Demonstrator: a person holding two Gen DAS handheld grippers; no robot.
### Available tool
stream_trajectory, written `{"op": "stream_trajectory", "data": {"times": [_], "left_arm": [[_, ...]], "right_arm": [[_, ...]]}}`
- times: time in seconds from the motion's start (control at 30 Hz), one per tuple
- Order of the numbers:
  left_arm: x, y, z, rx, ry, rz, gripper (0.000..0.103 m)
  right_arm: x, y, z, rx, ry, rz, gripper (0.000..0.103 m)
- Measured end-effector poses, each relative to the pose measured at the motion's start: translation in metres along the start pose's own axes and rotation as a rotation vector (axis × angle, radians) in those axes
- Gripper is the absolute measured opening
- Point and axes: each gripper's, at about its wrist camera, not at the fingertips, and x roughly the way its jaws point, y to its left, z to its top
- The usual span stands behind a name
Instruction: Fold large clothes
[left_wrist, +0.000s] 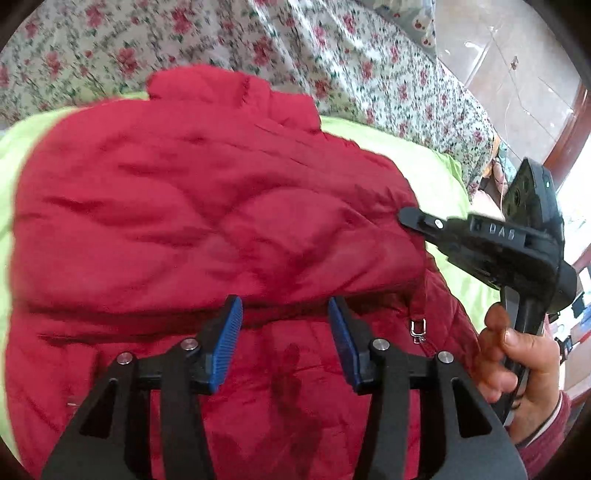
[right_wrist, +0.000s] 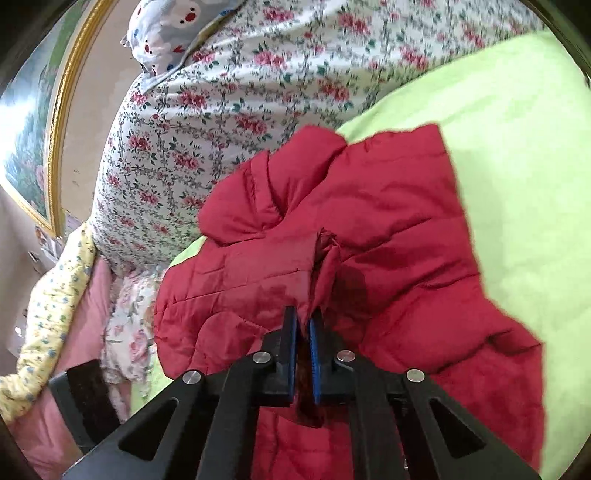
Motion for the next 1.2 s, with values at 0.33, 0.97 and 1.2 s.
{"op": "stream_trajectory", "data": {"times": [0.33,0.97,1.2], "left_arm": [[-0.030,0.068,0.036,-0.109,-0.091,0.144,0.047],[0.028,0.109,0.028,-0.117,0.026,0.250,0.047],[0.020,0.106,0.027,-0.090,0.032,0.253,0.047]], "right_arm": [[0.003,-0.015,-0.011,-0.085,0.047,-0.173,0.005],[-0.015,0.068,-0.018,-0.342,-0.076,-0.221,0.017],[0.048,0.043,-0.025,-0.355,0.029,-0.329,0.009]]}}
